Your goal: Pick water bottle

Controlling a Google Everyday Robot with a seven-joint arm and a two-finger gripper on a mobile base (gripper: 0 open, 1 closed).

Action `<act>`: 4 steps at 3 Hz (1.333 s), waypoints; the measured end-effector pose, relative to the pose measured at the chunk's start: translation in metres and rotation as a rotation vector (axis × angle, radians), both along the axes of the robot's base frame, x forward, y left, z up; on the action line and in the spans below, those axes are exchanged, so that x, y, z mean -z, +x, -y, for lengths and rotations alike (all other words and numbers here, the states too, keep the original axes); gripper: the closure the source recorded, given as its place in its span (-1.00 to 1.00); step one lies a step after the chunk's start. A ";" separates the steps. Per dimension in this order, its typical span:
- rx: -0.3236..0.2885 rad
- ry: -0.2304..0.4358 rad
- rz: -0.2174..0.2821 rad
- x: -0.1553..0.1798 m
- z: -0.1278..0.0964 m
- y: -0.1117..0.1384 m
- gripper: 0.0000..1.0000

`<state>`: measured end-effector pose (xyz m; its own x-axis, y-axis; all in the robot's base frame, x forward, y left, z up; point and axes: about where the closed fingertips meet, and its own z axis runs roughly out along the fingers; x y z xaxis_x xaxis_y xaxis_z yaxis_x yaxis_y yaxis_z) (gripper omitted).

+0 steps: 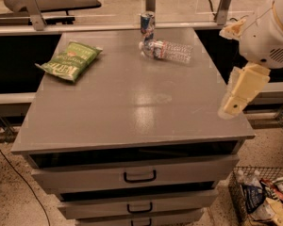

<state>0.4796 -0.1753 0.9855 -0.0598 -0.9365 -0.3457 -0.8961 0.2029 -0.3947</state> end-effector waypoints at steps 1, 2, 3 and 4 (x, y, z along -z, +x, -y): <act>-0.037 0.078 0.049 0.028 -0.014 0.071 -1.00; -0.036 0.069 0.055 0.037 -0.013 0.076 -1.00; -0.005 0.091 0.082 0.056 -0.001 0.104 -1.00; 0.048 0.140 0.114 0.078 0.015 0.155 -1.00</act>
Offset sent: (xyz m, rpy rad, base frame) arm 0.0488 0.0109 -0.0134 0.0528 -0.0477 0.0312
